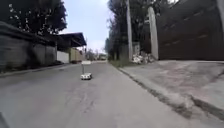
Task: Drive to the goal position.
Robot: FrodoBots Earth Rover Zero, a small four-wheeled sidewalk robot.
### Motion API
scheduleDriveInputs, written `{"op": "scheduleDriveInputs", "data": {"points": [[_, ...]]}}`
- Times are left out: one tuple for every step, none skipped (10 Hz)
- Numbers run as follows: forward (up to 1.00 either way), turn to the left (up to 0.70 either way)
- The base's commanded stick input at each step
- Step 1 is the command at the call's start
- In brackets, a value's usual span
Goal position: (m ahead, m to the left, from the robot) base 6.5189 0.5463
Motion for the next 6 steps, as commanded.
{"op": "scheduleDriveInputs", "data": {"points": [[1.0,0.0],[1.0,0.0],[1.0,0.0],[1.0,0.0],[1.0,0.0],[1.0,0.0]]}}
